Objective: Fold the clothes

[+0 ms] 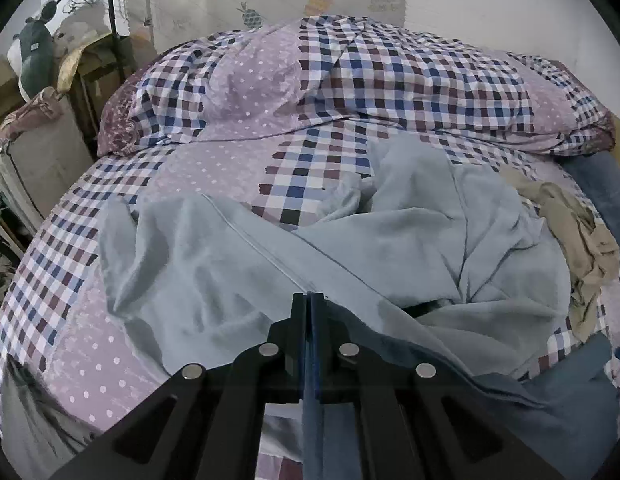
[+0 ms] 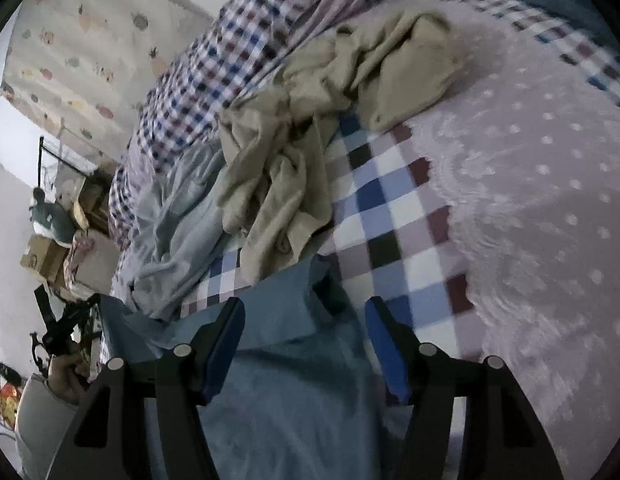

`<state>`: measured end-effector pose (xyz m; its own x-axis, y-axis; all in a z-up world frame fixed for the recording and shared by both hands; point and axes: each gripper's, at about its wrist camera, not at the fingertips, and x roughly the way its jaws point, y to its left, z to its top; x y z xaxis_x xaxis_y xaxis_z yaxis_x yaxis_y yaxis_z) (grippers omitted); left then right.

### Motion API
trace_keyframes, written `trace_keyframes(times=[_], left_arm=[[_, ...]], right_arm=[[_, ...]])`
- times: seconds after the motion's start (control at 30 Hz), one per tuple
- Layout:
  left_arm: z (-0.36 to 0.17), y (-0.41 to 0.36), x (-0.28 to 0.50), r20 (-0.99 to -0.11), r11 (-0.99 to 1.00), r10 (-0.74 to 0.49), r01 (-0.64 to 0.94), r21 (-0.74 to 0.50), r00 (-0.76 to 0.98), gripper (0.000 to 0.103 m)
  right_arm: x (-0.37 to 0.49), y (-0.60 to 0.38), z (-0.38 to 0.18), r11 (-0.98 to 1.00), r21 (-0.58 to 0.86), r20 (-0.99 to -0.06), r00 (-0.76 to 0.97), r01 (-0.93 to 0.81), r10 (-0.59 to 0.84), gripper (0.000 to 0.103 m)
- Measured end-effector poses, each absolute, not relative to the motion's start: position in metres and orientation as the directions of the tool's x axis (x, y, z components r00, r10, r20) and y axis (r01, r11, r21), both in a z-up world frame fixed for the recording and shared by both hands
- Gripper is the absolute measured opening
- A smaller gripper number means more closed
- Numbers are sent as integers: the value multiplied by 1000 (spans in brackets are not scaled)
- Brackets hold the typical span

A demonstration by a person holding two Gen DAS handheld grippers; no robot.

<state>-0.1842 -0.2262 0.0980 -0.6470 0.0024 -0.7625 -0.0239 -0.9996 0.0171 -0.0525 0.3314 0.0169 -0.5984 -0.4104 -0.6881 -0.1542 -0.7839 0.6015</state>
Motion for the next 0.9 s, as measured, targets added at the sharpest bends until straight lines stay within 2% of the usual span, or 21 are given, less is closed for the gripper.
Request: trace_keyframes(times=[0.07, 0.1, 0.17, 0.2, 0.33, 0.47, 0.63, 0.77, 0.9], left_arm=[[98, -229, -184, -763, -1000, 7, -23, 10, -647, 1], [97, -231, -184, -763, -1000, 8, -20, 7, -647, 1], [97, -233, -184, -763, -1000, 10, -14, -2, -646, 1], [96, -234, -183, -763, -1000, 11, -11, -6, -646, 1], [97, -236, -176, -761, -1000, 21, -13, -16, -648, 1], [113, -242, -157, -739, -996, 84, -33, -83, -669, 1], [152, -250, -123, -675, -980, 175, -64, -186, -717, 1], [199, -255, -98, -586, -950, 261, -96, -299, -767, 1], [246, -253, -77, -486, -924, 311, -140, -357, -817, 1]], right_arm=[[-47, 328, 26, -787, 601, -671, -622, -137, -404, 62], [-44, 326, 30, -789, 601, -662, -634, -129, -400, 55], [-38, 322, 39, -793, 599, -643, -657, -112, -393, 26], [-35, 320, 43, -795, 598, -633, -668, -103, -390, 4], [-23, 313, 61, -802, 593, -593, -712, -70, -377, 3], [-7, 307, 81, -804, 593, -541, -757, -34, -366, 3], [73, 306, 160, -770, 635, -357, -862, 60, -361, 3], [122, 299, 224, -769, 625, -207, -921, 134, -329, 3], [146, 295, 264, -794, 589, -128, -953, 150, -275, 3]])
